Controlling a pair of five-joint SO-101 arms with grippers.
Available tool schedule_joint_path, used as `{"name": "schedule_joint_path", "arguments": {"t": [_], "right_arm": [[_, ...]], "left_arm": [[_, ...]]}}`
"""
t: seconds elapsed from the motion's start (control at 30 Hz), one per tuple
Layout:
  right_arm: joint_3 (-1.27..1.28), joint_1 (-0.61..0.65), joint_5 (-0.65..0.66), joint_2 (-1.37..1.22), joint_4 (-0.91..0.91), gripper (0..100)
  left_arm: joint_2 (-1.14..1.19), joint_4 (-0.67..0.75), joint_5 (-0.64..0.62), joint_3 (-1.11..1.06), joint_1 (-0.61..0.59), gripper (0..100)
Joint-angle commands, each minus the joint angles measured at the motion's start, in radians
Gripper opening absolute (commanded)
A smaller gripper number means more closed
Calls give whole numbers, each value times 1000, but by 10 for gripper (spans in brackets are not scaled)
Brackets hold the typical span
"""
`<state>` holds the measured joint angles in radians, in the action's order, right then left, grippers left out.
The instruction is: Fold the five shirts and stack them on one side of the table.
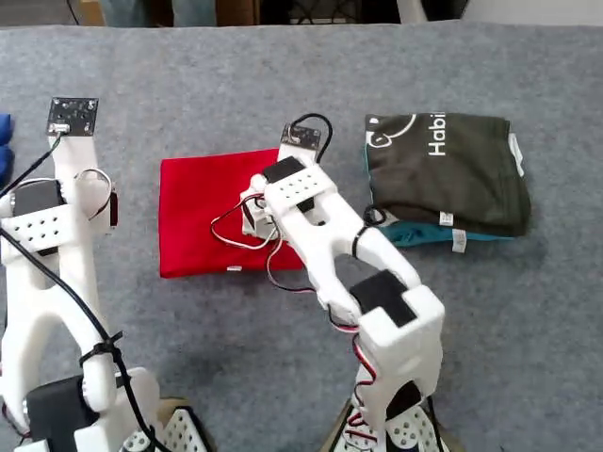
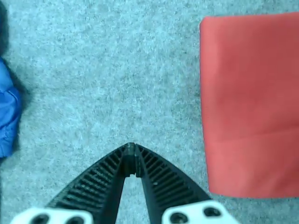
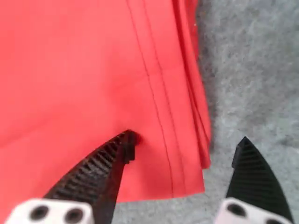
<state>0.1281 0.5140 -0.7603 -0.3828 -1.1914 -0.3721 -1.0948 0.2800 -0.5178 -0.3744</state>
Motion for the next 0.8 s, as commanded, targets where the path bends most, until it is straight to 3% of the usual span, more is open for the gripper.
{"name": "schedule_joint_path", "arguments": {"t": [0.0,0.27,0.53,0.77], "right_arm": [[-42,14,-8,-28,6,341],[-61,14,-8,-108,6,338],[-61,9,5,-124,-2,78],[-96,6,25,-124,-89,77]], "left_arm": [[-37,28,6,5,-2,29],[-37,28,3,5,-2,30],[-37,25,8,5,-2,33],[-37,26,5,5,-2,33]]}}
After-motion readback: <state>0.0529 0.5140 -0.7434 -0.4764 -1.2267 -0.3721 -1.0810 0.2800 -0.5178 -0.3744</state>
